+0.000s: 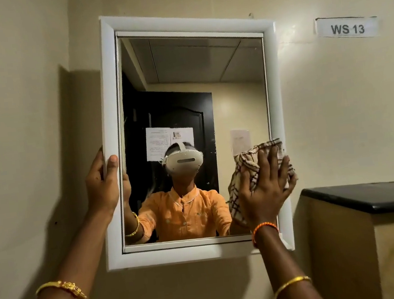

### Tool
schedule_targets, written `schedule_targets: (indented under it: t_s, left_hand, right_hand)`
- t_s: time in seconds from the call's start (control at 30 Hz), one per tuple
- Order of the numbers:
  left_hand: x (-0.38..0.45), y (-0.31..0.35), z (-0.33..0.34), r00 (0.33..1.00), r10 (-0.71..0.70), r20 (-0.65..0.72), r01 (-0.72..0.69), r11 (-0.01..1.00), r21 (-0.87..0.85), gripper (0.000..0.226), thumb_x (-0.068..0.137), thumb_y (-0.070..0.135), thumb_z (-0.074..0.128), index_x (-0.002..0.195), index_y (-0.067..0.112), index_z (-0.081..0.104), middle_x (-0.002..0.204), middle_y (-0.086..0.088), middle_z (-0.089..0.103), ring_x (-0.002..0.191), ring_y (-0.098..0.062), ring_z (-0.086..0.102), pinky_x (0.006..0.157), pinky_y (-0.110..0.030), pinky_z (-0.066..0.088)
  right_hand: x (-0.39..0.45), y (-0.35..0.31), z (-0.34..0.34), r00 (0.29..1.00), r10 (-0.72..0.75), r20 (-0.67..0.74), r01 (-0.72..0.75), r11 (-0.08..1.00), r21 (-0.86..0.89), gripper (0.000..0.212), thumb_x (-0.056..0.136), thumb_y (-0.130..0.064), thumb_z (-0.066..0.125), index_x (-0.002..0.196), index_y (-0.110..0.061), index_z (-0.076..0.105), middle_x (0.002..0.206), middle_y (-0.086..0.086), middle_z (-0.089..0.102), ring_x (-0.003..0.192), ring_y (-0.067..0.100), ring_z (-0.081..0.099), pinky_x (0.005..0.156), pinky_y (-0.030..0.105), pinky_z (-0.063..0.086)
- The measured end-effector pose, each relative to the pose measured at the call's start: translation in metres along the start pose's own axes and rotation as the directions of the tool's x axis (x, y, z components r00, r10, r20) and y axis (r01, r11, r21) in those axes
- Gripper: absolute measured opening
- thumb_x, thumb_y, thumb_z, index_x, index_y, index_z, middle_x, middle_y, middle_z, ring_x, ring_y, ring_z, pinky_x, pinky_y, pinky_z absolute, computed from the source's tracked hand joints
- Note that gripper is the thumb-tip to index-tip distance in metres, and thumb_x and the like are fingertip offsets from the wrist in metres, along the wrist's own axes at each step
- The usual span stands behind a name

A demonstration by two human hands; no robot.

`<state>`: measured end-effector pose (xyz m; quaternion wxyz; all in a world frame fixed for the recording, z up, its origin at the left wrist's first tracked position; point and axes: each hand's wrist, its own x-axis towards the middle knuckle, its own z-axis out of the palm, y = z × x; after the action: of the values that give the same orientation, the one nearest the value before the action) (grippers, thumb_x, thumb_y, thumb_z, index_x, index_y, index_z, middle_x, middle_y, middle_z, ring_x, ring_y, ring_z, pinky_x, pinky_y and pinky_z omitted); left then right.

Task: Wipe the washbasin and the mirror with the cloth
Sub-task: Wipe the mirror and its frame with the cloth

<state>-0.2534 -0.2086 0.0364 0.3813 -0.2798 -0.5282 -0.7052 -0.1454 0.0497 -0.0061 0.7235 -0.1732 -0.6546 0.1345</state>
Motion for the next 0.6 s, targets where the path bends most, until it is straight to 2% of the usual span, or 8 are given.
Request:
schedule_targets:
  t_s: [0.07,0.17,0.27,0.4,0.5,0.6]
  left_hand:
    - [-0.001,0.002,0.0,1.0,-0.008,-0.002,0.008,1.0,-0.001,0.035,0.099,0.022,0.043,0.132,0.012,0.05,0.077,0.01,0.054,0.056,0.016,0.057,0.051,0.0,0.043]
    - [-0.002,0.001,0.0,0.999,-0.032,-0.008,0.032,0.999,-0.012,0.036,0.099,0.024,0.043,0.133,0.015,0.05,0.074,0.015,0.06,0.058,0.016,0.058,0.057,-0.006,0.048]
    - [-0.003,0.004,0.0,0.999,-0.045,-0.01,0.044,0.998,-0.043,0.034,0.099,0.02,0.043,0.132,0.015,0.05,0.065,0.016,0.063,0.053,0.013,0.058,0.048,-0.002,0.044]
    - [-0.004,0.008,0.002,0.998,-0.057,0.014,0.058,0.996,-0.066,0.036,0.099,0.018,0.041,0.135,0.015,0.046,0.053,0.034,0.059,0.05,0.015,0.057,0.045,0.0,0.042]
    - [-0.004,0.007,0.0,0.997,-0.073,0.009,0.073,0.994,-0.075,0.037,0.099,0.019,0.041,0.135,0.014,0.047,0.055,0.023,0.061,0.046,0.01,0.057,0.043,-0.004,0.043]
    - [-0.006,0.008,0.0,0.997,-0.08,0.023,0.081,0.995,-0.056,0.038,0.1,0.02,0.039,0.137,0.014,0.044,0.067,0.008,0.052,0.044,0.01,0.055,0.042,-0.006,0.042]
  right_hand:
    - [0.014,-0.007,0.001,1.0,0.006,0.005,-0.006,1.0,0.018,0.063,0.084,-0.051,0.038,0.141,-0.023,0.044,0.156,0.0,0.027,0.146,0.023,0.015,0.116,0.052,0.005]
    - [0.049,-0.02,0.006,0.999,-0.048,0.012,0.047,0.998,0.04,0.065,0.082,-0.056,0.039,0.14,-0.026,0.045,0.155,0.0,0.028,0.146,0.024,0.016,0.116,0.053,0.005]
    - [0.079,-0.033,0.012,0.993,-0.12,0.012,0.12,0.991,0.055,0.069,0.08,-0.061,0.042,0.139,-0.026,0.045,0.155,0.0,0.028,0.146,0.026,0.017,0.116,0.052,0.002]
    - [0.063,-0.018,0.009,0.988,-0.156,-0.022,0.157,0.982,0.109,0.065,0.081,-0.054,0.048,0.138,-0.022,0.048,0.153,0.004,0.033,0.145,0.026,0.02,0.118,0.051,0.007]
    - [0.026,-0.001,0.006,0.989,-0.145,-0.03,0.148,0.981,0.128,0.064,0.08,-0.047,0.049,0.137,-0.019,0.049,0.152,0.005,0.035,0.144,0.025,0.021,0.118,0.051,0.007]
    - [0.03,-0.011,0.006,0.996,-0.081,-0.044,0.088,0.979,0.186,0.064,0.076,-0.043,0.048,0.135,-0.019,0.05,0.152,0.004,0.035,0.144,0.026,0.022,0.117,0.054,0.006]
